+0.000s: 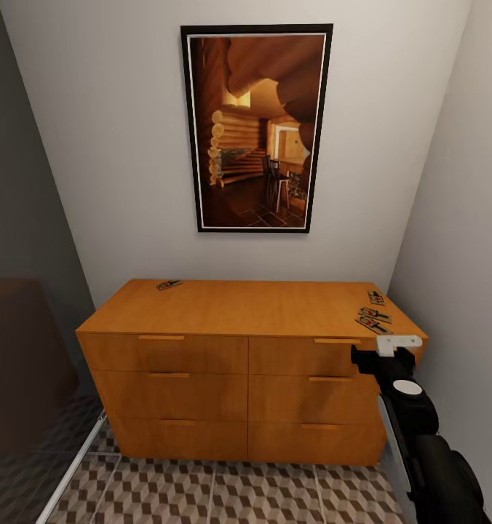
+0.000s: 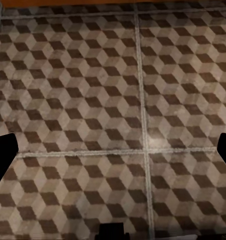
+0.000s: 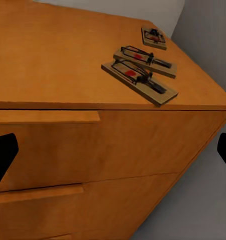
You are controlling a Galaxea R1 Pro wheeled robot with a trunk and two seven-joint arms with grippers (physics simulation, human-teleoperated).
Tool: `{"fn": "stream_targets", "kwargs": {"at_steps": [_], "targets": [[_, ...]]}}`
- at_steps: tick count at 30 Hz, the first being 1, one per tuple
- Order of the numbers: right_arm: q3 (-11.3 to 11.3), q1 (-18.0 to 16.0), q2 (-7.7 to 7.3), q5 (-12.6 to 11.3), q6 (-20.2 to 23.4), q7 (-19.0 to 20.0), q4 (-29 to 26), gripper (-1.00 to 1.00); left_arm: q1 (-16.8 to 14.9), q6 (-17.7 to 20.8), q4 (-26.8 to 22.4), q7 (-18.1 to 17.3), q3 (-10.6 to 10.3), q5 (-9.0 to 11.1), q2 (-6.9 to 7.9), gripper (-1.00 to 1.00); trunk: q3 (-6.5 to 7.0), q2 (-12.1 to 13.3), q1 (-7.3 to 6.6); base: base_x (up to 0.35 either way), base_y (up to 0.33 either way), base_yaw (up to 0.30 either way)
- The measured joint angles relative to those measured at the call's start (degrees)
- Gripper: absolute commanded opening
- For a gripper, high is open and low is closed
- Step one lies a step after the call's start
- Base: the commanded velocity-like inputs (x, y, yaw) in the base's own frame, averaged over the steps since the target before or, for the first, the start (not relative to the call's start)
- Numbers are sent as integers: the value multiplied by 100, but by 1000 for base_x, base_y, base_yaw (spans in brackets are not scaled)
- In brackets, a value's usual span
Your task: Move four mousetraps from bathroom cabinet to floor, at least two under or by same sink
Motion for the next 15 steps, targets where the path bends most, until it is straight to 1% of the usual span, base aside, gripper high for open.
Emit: {"fn": "stream_targets", "kwargs": {"at_steps": [7,8,13,15], "targets": [[3,-507,-11,3,417,3,-4,100,0,0,82,-2,8,-11,-7,100,0,0,0,0,0,0],[5,-632,-15,5,517,3,-4,100,0,0,88,-2,9,-13,-8,100,0,0,0,0,0,0],[7,-961,-21,7,817,4,-5,100,0,0,92,-1,9,-15,-8,100,0,0,0,0,0,0],[8,-1162,-24,9,994,9,-5,100,-2,1,93,-1,9,-15,-9,100,0,0,0,0,0,0]]}}
